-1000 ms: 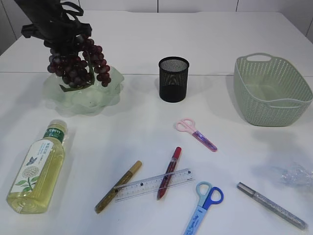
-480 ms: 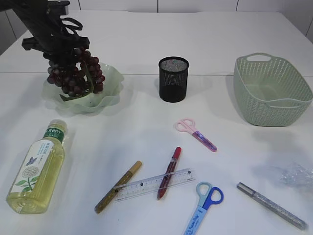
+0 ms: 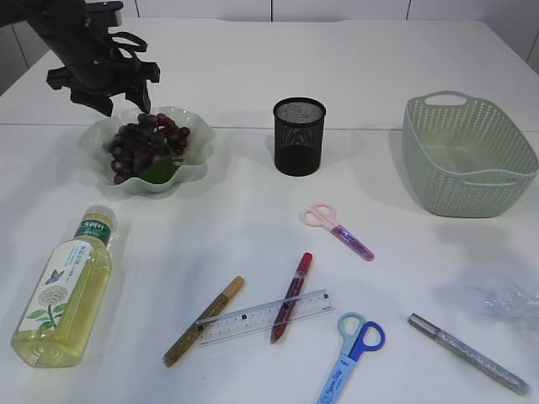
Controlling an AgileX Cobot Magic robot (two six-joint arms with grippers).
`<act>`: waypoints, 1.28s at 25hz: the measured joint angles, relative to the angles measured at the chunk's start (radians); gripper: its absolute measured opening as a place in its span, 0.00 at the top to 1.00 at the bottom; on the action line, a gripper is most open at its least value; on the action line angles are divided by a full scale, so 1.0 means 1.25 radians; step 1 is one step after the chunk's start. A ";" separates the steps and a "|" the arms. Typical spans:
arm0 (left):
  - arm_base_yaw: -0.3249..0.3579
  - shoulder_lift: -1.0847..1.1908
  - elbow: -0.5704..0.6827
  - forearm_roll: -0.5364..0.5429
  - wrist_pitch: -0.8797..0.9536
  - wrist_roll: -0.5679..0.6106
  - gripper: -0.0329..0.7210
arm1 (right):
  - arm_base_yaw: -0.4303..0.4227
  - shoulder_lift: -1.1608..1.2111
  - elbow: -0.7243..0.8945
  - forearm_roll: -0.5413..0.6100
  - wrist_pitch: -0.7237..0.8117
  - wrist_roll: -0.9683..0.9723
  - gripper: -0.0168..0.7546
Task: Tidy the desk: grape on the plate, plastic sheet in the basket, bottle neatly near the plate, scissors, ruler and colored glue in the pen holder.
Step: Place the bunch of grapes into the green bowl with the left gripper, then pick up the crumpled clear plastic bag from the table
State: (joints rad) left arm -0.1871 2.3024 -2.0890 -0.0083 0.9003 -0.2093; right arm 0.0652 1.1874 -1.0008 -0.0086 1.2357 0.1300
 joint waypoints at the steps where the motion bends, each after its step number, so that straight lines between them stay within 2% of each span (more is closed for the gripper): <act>1: 0.002 0.001 0.000 0.000 0.000 0.000 0.30 | 0.000 0.000 0.000 0.000 0.000 0.000 0.46; 12: 0.002 0.007 0.000 -0.001 0.012 0.000 0.28 | 0.000 0.000 0.000 0.000 0.000 0.001 0.46; 17: 0.002 -0.031 0.000 -0.001 0.072 0.000 0.28 | 0.000 0.000 0.000 0.000 0.000 0.001 0.46; 24: 0.002 -0.112 -0.001 0.007 0.244 0.016 0.28 | 0.000 0.000 0.000 0.000 0.000 0.001 0.46; 32: 0.002 -0.151 -0.001 -0.005 0.272 0.040 0.28 | 0.000 0.016 0.000 0.000 0.000 0.001 0.46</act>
State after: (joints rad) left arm -0.1848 2.1140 -2.0907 -0.0151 1.2401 -0.1598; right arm 0.0652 1.2075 -1.0008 -0.0086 1.2357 0.1317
